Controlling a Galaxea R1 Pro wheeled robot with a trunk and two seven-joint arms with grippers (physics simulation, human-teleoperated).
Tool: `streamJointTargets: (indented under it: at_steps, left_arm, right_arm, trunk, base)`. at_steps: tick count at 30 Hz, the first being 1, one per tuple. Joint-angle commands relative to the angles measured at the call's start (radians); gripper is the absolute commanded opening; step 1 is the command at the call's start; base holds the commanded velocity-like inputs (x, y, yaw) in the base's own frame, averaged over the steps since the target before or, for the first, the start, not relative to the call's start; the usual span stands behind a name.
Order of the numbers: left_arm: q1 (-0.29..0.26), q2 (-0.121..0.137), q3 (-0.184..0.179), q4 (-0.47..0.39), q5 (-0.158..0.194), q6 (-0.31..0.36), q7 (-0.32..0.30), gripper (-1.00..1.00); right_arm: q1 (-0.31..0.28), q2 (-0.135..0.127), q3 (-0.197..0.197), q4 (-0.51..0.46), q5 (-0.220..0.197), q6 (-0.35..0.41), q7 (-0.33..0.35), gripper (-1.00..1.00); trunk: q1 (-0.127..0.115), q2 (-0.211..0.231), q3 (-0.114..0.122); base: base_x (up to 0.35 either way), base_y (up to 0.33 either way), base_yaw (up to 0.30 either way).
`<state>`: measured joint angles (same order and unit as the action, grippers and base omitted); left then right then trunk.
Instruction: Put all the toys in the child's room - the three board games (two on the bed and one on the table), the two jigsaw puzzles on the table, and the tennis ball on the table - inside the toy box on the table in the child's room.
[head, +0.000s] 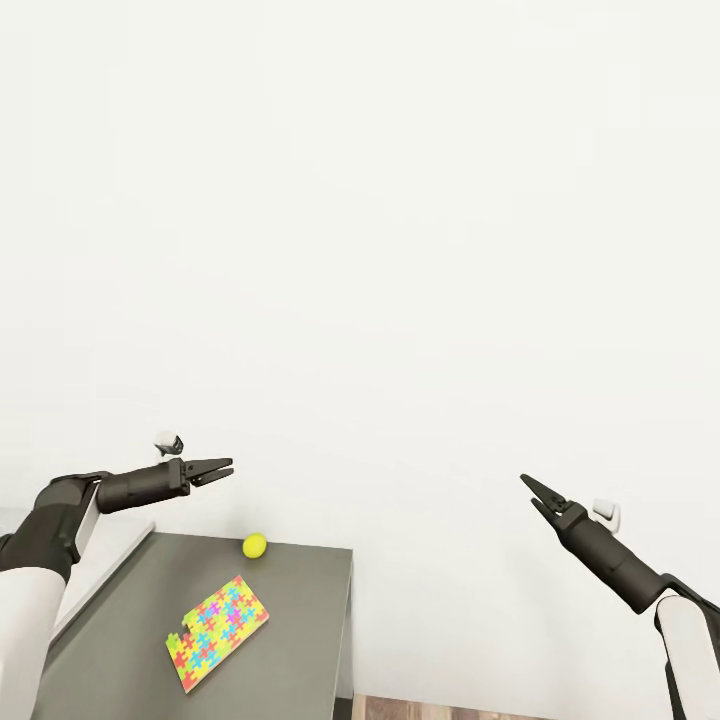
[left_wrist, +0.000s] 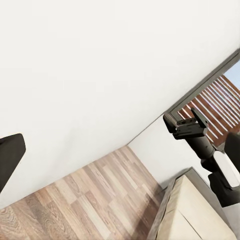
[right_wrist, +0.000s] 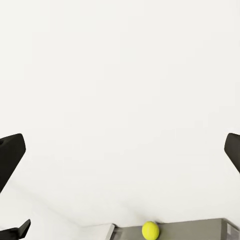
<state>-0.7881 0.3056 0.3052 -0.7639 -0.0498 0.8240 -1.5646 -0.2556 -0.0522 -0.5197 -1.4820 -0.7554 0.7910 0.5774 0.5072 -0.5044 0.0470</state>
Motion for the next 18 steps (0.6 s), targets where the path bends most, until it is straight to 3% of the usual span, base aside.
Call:
streamJointTargets:
  at_steps: [1, 18]
  left_arm:
    - [0.0, 0.0, 0.002, 0.0, -0.005, 0.011, -0.006, 1.0]
    - [0.0, 0.0, 0.002, 0.0, -0.006, 0.011, -0.006, 1.0]
  right_arm:
    - [-0.001, 0.0, -0.002, 0.0, -0.002, 0.007, 0.002, 1.0]
    - [-0.001, 0.003, -0.002, 0.0, 0.0, 0.007, 0.004, 1.0]
  trunk:
    - [0.0, -0.001, 0.0]
    - [0.0, -0.001, 0.0]
  base:
    - [0.0, 0.0, 0.0]
    - [0.0, 0.0, 0.0]
